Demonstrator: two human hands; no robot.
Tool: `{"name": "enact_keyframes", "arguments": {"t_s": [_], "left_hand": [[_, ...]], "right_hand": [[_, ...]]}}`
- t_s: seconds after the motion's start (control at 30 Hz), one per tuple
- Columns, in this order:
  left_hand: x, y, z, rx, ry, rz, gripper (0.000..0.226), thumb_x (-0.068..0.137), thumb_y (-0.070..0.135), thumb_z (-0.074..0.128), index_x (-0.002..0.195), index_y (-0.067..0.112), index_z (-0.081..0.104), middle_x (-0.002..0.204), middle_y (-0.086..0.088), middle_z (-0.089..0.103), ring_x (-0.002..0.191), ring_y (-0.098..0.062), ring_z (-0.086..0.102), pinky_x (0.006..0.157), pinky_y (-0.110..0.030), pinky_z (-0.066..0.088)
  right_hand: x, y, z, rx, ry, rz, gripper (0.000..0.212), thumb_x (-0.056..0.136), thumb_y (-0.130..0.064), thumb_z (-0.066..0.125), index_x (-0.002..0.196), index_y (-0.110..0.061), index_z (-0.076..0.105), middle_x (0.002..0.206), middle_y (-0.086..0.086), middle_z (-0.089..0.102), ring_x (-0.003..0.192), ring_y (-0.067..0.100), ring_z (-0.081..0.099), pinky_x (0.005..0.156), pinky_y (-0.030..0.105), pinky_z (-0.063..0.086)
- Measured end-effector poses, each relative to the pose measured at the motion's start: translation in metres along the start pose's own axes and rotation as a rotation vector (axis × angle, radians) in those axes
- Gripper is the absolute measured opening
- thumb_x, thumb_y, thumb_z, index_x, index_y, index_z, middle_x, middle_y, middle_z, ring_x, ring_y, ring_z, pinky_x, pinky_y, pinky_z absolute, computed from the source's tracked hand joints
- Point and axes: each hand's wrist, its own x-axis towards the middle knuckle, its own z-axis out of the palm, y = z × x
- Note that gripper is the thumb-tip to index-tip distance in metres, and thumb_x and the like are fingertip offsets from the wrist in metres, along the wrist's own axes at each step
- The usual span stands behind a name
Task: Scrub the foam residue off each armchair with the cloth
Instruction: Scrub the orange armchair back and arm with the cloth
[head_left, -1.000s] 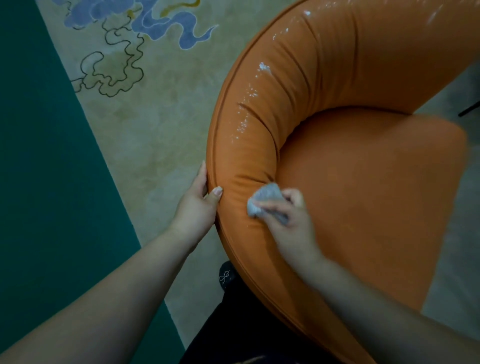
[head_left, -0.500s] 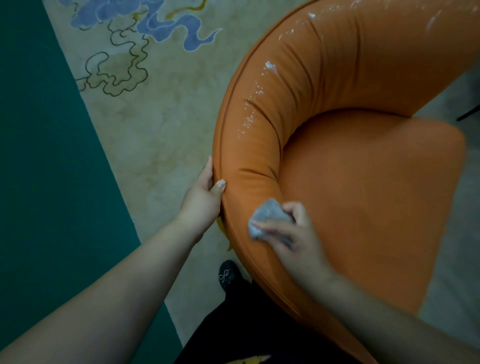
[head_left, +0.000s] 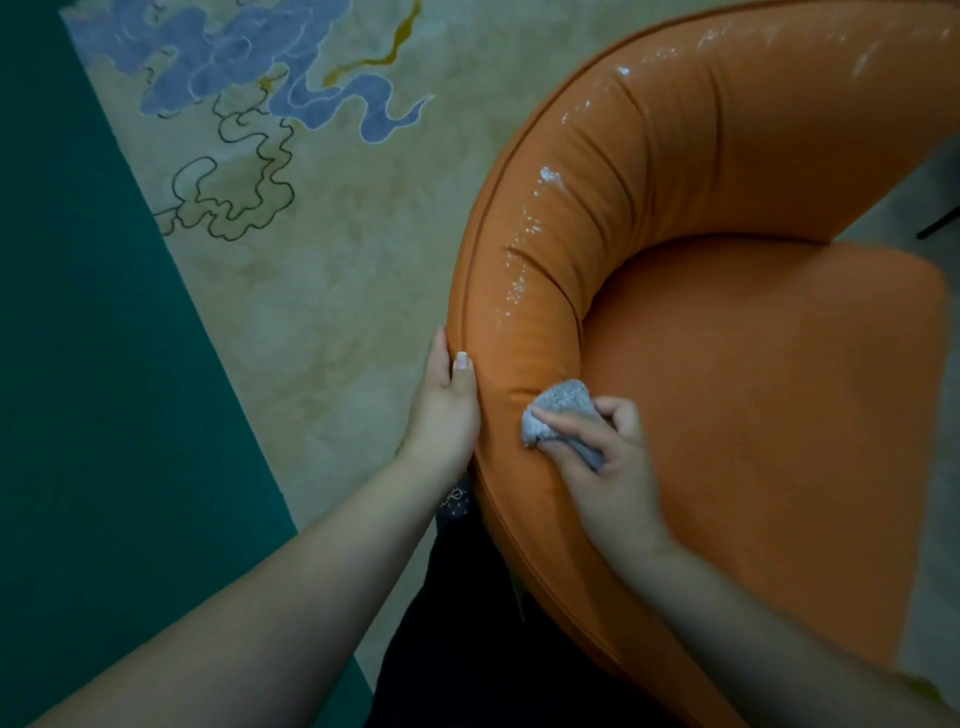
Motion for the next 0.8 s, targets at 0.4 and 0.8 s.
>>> {"name": "enact_keyframes", "arguments": {"t_s": [0.4,0.8], "left_hand": [[0.139,0.059,0.017,0.107,-0.035,0.158,0.045,0.105,0.035,0.024,0.143,0.021,0.044,0.145,-0.003,0.047,0.133,-0.02,0.041,0.101,-0.018,0.026],[0.142,0.04,0.018,0.083,0.07,0.258,0.041,0.104,0.031,0.028,0.138,0.025,0.05,0.134,0.002,0.057,0.114,0.002,0.04,0.076,0.013,0.021]], "right_hand": [[0.115,-0.04,0.047,-0.066,0.23,-0.015,0.038,0.079,-0.005,0.071,0.109,-0.027,0.067,0.098,-0.007,0.037,0.098,-0.005,0.046,0.09,0.002,0.032],[0.147,-0.032,0.051,-0.169,0.304,-0.083,0.033,0.078,-0.014,0.069,0.103,-0.036,0.07,0.101,-0.002,0.041,0.101,0.025,0.048,0.095,0.039,0.044]]}}
